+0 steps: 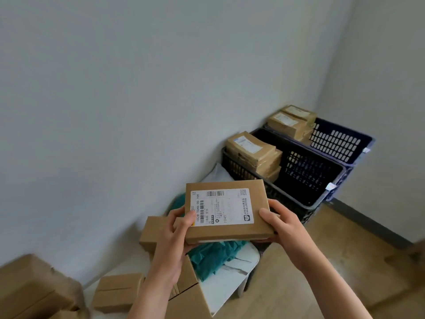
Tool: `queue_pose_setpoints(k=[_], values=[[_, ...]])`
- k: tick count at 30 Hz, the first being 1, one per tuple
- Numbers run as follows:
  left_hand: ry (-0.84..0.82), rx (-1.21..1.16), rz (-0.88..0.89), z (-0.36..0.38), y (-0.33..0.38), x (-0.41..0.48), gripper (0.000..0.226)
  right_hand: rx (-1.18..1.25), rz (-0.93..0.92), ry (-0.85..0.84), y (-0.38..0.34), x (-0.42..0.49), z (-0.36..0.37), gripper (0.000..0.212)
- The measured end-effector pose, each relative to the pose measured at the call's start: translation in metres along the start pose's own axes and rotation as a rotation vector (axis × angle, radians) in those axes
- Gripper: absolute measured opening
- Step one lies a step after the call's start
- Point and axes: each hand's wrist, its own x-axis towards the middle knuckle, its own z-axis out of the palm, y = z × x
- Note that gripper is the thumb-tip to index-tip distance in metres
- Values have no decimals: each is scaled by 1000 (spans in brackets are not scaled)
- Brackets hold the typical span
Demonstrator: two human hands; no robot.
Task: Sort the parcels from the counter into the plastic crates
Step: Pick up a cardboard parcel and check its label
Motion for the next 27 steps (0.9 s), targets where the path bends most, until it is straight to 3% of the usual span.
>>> queue_pose_setpoints(k=[4, 9, 14, 16, 22, 27], values=[[-70, 64, -3, 74, -6, 23, 80, 27, -11, 95, -1, 1, -72, 58], [-156, 108, -15, 174, -19, 44, 71, 34, -31, 202, -5, -3, -166, 74], [-215, 124, -77, 267, -39, 55, 44, 22, -24, 298, -6, -10, -253, 51], [-250, 135, -103, 296, -44, 59, 45, 27, 0, 338, -3, -11, -280, 51], [-309, 175, -124, 341, -50, 93, 55, 75, 55, 359, 6, 14, -323, 59], [-372, 275, -89, 362, -37, 146, 59, 102, 123, 327, 7, 59, -345, 80]])
